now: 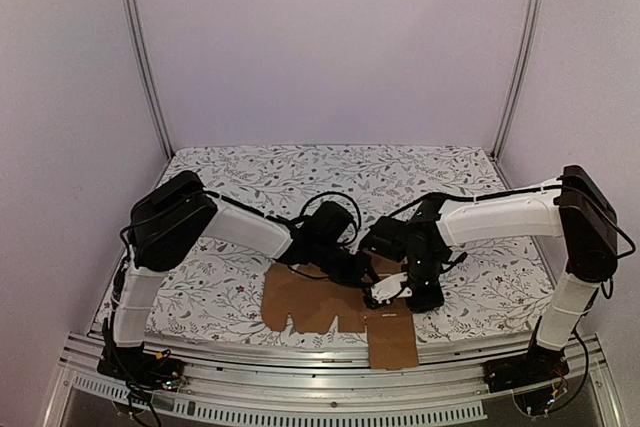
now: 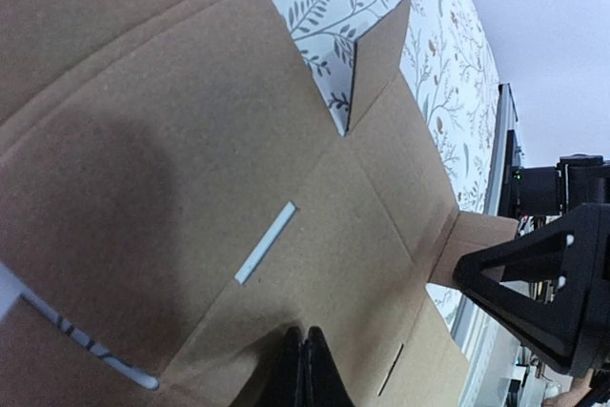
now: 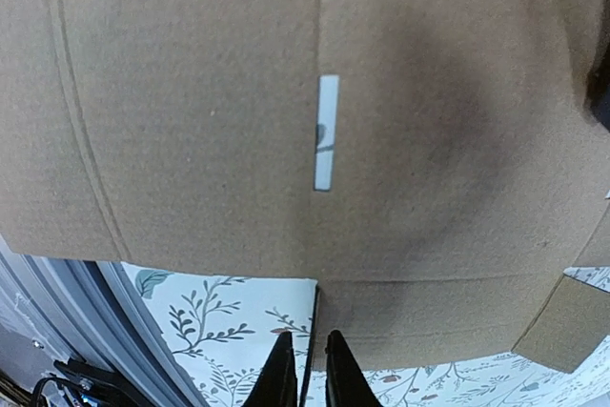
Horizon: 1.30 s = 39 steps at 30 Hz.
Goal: Fold the paper box
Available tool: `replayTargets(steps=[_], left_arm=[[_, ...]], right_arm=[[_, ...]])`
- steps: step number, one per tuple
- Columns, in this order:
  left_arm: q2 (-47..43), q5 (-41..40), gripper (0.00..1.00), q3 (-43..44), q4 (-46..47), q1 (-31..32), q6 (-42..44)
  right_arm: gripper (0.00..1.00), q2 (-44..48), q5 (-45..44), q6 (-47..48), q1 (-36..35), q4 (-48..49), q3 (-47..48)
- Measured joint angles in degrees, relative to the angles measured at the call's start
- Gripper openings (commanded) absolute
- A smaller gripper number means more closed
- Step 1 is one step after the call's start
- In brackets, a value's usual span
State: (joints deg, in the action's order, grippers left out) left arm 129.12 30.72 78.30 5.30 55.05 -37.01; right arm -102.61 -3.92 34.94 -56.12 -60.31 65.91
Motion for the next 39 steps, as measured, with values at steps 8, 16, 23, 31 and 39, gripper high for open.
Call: replayTargets(steps=[8,16,23,31,39], left_arm=[[1.31,0.94,0.0,1.29,0.61,-0.02,1.57],[1.79,1.51,0.0,1.75,1.05,-0.04,2.32],[1.92,1.64,0.0,1.97,0.92,-0.04,3.1],[2.49,2.03,0.0,3.28,-0.24,-0.04,3.96],[3.3,2.56,0.0,5.49,-2.75,-0.07,4.5]], right_arm=[[0.17,-0.2,-0.28,6.32,5.33,-0.09,2.34],[0.19,-0.81,0.04,10.6,7.15,-0.37,2.36],[0.24,-0.81,4.04,16.52,11.15,-1.33,2.27],[0.24,-3.8,8.74,24.26,16.15,-2.25,4.13],[0.25,-8.83,11.1,30.12,19.12,-3.65,7.32]])
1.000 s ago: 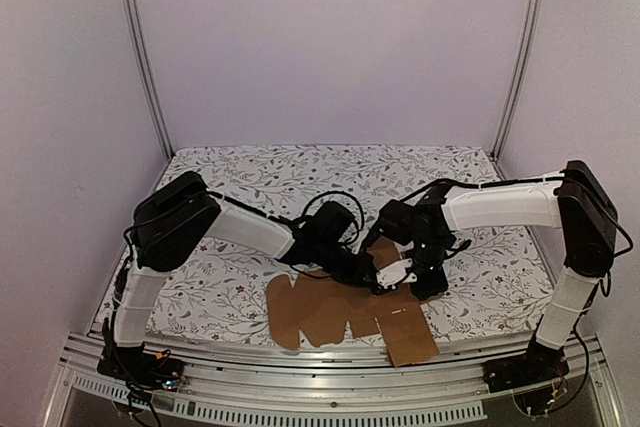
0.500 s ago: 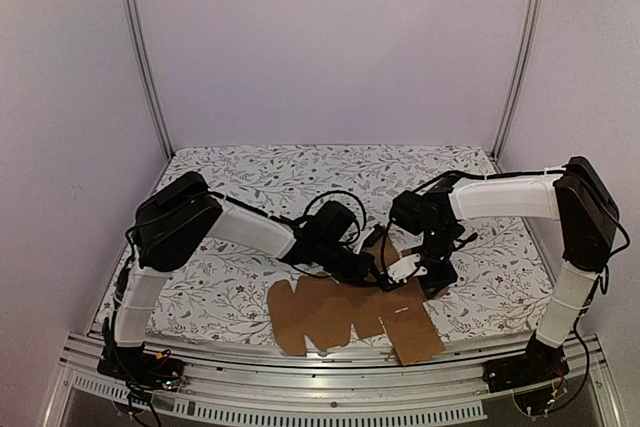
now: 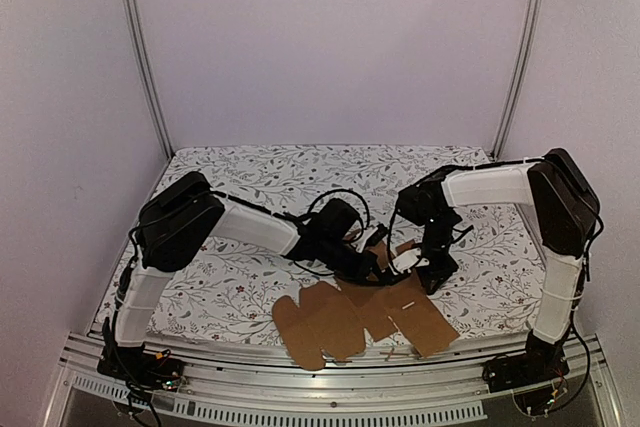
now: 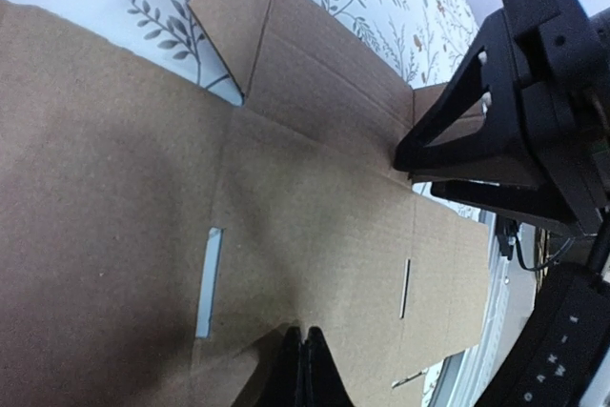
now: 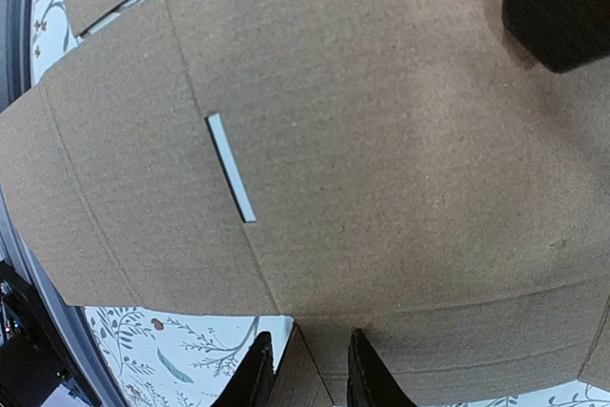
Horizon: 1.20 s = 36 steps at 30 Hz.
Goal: Fold the paper box
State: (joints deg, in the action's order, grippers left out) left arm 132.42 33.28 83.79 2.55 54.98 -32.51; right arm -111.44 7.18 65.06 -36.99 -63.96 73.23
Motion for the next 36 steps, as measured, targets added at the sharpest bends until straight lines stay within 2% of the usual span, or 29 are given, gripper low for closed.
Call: replayTargets(steps=[5,12,15,19,23,26,29,33,36], left_arm=[[0.11,-0.04,0.0,0.55,-1.14,0.0,0.0],[0.09,-0.04,0.0,0.37,-0.66,0.0,-0.5],[-0.2,-0.39,0.07,-0.28,0.37,0.02,-1.05],[-1.7,-2.64,0.21,-1.64,1.03,0.04,-1.77],[-4.33,-8.94,0.34,-1.62,-1.57,0.2,-0.42],[-4.31,-14.71,0.39,4.31,-8.26,0.04,2.49],[-1.99,-18.56,0.42,16.85,-16.17,-0.46,6.25],[3.69,-20.85,0.46,34.16,-25.14,-1.53,11.02],[7.26,-20.92,0.55,40.3,-30.27,-2.12,13.29]], right_arm=[[0.28,-1.57,0.74,1.81,0.28,-2.08,2.14],[0.41,1.68,1.55,2.32,1.07,-2.54,-0.72],[0.47,5.38,4.26,1.33,1.46,-4.07,-0.81],[0.48,13.81,9.42,-1.66,1.88,-6.86,0.39],[0.49,24.5,14.36,-6.08,4.57,-7.87,0.5],[0.49,30.64,15.89,-10.67,8.15,-6.91,-1.36],[0.5,34.84,16.55,-15.41,11.04,-5.88,-4.26],[0.5,38.91,16.9,-20.41,12.74,-4.57,-7.96],[0.5,40.65,16.83,-22.71,13.09,-3.58,-9.9]])
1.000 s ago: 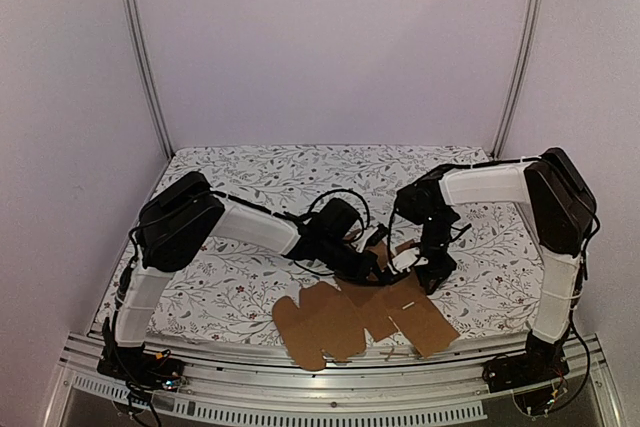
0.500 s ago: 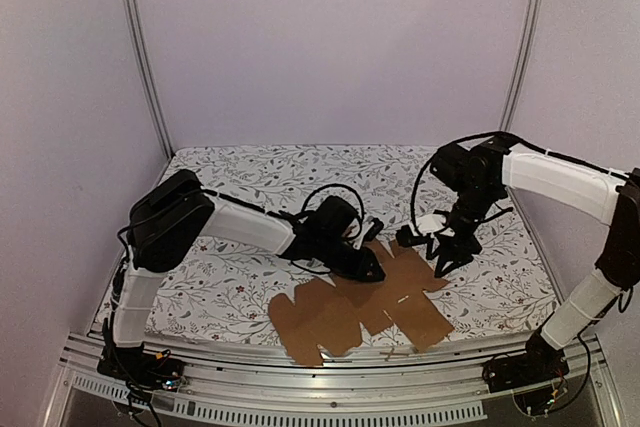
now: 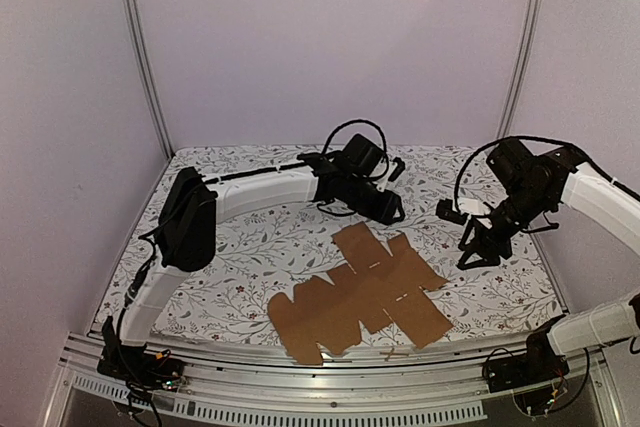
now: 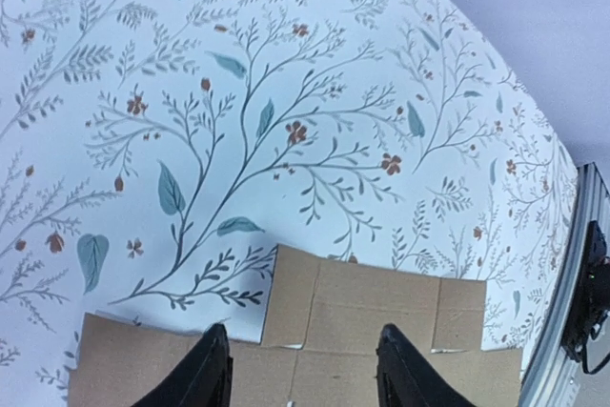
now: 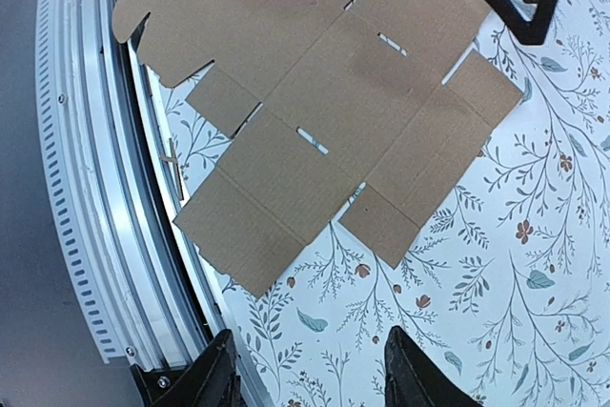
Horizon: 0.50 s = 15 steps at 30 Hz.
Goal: Fold the paper box
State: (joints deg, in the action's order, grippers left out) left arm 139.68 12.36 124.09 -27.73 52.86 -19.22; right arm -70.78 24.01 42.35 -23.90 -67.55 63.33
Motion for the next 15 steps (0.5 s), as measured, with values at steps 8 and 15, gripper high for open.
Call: replayTargets(steps=[8,15], left_arm=[[8.31,1.55,0.55,3.17,-8.41,-0.28,1.81],[9.57,4.22,0.39,5.51,-7.45,-0.39,0.37]], right_arm=[[0.51,0.66,-0.98,-4.61,0.96,3.87,-3.89],[0.51,0.63,-1.29,-6.54,1.05,6.58,-5.88]])
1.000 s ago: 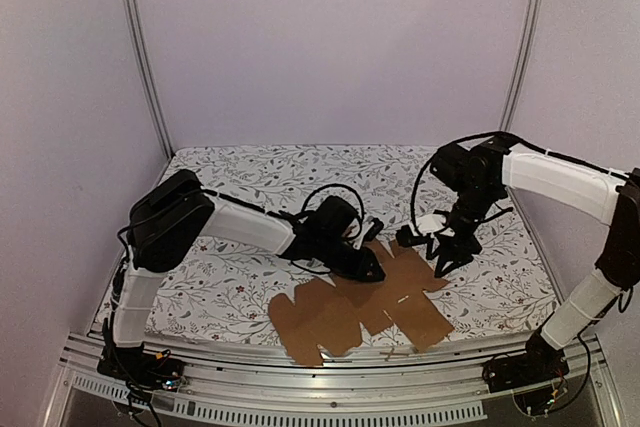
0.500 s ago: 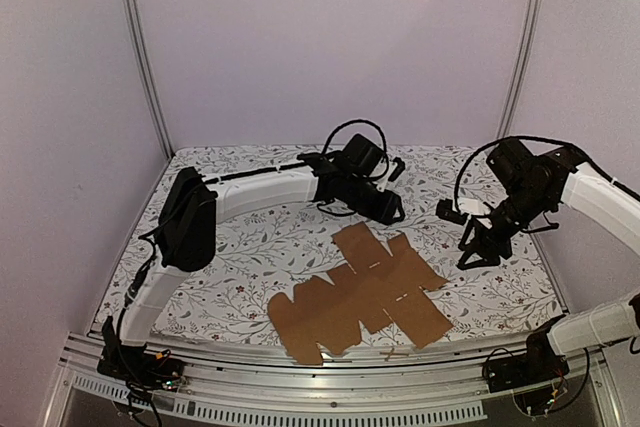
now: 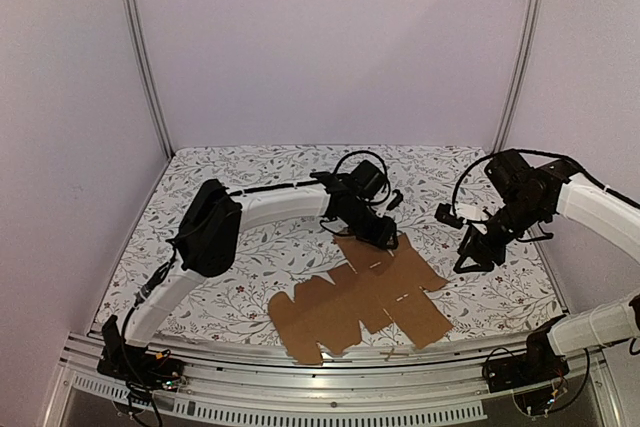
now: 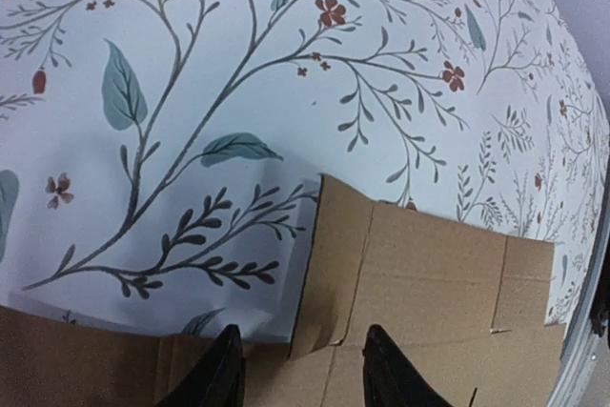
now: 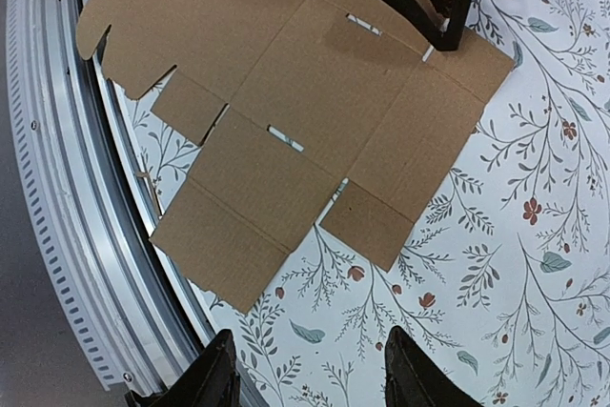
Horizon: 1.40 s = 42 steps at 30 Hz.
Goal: Fold the paper box
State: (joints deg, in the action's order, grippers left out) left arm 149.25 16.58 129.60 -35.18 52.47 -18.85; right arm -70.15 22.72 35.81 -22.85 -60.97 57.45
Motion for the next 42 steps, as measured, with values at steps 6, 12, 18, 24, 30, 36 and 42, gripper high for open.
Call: replayTargets(steps=[6,12,18,24,30,36,42], left_arm=[[2.62,3.67,0.28,1.7,1.97,-0.07,-1.42],[4.24,6.16,0.05,3.52,3.04,-0.07,-2.56],[4.48,8.66,0.0,3.45,5.53,-0.11,-3.82],[-7.93,6.62,0.0,-17.94,15.17,-0.28,-5.95],[-32.41,3.37,0.0,-48.92,33.7,-2.78,-15.41],[-39.17,2.67,0.0,-66.82,58.55,-8.33,-30.62],[-33.59,2.99,0.0,-73.4,74.36,-10.8,-42.91]], right_arm=[[0.51,0.0,-0.35,-1.09,0.0,1.05,-1.16],[0.51,0.0,-1.18,-2.19,0.02,1.79,-1.29],[0.5,-0.59,-2.64,-3.82,0.04,3.13,-1.29],[0.51,-2.25,-3.74,-8.76,3.63,5.29,-0.37],[0.52,-5.7,3.21,-15.06,12.85,7.8,5.42],[0.52,-16.9,13.77,-18.32,13.22,8.76,6.6],[0.51,-21.33,23.12,-20.63,13.2,12.59,6.6]])
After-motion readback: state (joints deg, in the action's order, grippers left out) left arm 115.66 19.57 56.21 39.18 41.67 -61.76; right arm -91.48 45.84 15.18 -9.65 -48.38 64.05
